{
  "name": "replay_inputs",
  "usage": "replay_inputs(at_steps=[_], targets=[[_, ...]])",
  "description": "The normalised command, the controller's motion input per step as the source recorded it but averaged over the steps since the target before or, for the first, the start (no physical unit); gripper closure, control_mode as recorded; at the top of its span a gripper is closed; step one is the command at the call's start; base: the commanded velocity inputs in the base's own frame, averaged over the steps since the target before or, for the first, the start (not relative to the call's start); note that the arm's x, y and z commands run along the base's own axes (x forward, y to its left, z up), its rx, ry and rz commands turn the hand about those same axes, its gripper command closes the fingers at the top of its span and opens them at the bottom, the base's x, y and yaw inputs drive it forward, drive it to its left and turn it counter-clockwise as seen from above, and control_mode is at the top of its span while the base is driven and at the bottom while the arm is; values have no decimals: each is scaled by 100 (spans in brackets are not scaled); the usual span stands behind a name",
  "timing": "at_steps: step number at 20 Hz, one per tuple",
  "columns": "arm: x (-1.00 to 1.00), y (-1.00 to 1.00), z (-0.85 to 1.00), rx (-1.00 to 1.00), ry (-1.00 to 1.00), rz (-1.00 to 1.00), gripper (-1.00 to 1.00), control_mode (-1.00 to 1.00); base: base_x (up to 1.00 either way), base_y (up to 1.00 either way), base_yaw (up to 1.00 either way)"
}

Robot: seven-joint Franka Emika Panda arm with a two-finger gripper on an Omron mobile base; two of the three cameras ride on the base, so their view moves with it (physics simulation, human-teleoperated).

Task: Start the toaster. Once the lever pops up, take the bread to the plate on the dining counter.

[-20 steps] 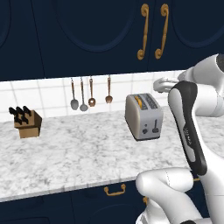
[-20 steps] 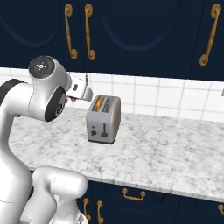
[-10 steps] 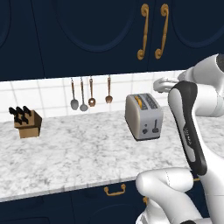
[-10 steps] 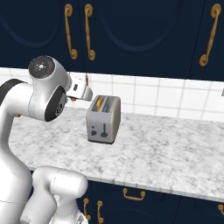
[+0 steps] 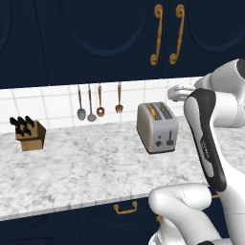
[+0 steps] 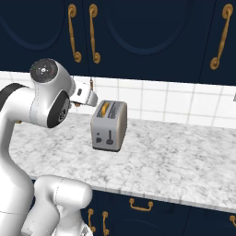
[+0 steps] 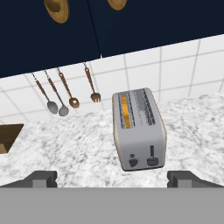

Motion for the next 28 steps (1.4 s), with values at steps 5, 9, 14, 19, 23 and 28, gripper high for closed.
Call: replay_inputs(at_steps=[5, 9, 14, 19, 23, 28], targets=[[0, 0, 0, 0, 0, 0, -100, -100, 0, 0, 0], [0, 0, 0, 0, 0, 0, -100, -100, 0, 0, 0], [0, 0, 0, 0, 0, 0, -100, -100, 0, 0, 0], [0, 0, 0, 0, 0, 0, -100, -100, 0, 0, 0], [0, 0, 0, 0, 0, 0, -100, -100, 0, 0, 0], [0, 0, 0, 0, 0, 0, -100, -100, 0, 0, 0]])
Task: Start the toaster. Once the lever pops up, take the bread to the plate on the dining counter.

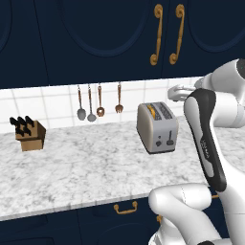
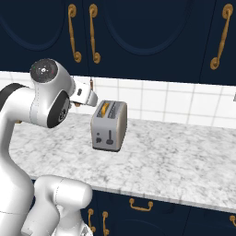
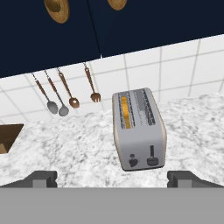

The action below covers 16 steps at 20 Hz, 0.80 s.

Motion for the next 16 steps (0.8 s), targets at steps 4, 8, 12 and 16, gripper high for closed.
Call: replay_inputs(at_steps=[4, 8, 12, 16], targets=[[0, 0, 0, 0, 0, 0, -100, -100, 0, 0, 0], [0, 0, 0, 0, 0, 0, -100, -100, 0, 0, 0], [0, 0, 0, 0, 0, 0, -100, -100, 0, 0, 0], [0, 0, 0, 0, 0, 0, -100, -100, 0, 0, 0]])
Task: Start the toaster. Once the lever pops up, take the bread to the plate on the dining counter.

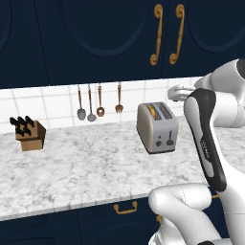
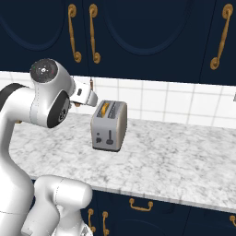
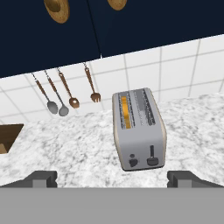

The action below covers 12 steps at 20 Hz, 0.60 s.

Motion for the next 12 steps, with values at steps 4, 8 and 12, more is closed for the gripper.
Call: replay_inputs(at_steps=[4, 8, 12], targets=[[0, 0, 0, 0, 0, 0, -100, -100, 0, 0, 0], [0, 0, 0, 0, 0, 0, -100, -100, 0, 0, 0], [0, 0, 0, 0, 0, 0, -100, -100, 0, 0, 0]])
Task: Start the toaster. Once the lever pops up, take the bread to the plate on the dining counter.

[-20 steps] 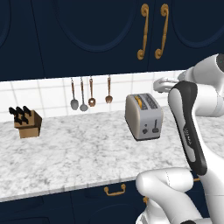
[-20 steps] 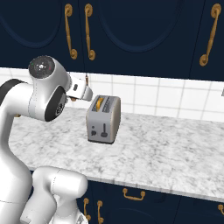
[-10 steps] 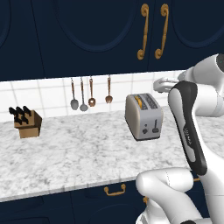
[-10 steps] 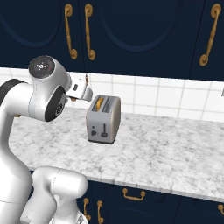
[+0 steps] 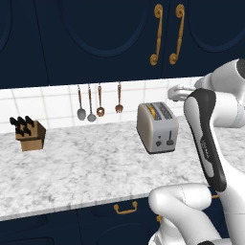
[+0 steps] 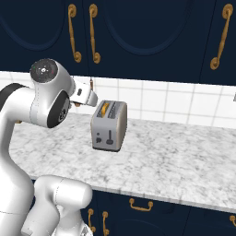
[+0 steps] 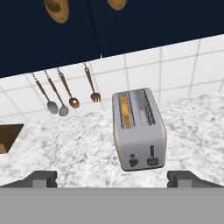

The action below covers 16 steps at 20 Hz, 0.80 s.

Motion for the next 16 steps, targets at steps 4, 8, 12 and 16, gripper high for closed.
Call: replay_inputs(at_steps=[4, 8, 12, 16], targets=[[0, 0, 0, 0, 0, 0, -100, -100, 0, 0, 0], [0, 0, 0, 0, 0, 0, -100, -100, 0, 0, 0], [0, 0, 0, 0, 0, 0, -100, -100, 0, 0, 0], [0, 0, 0, 0, 0, 0, -100, -100, 0, 0, 0]])
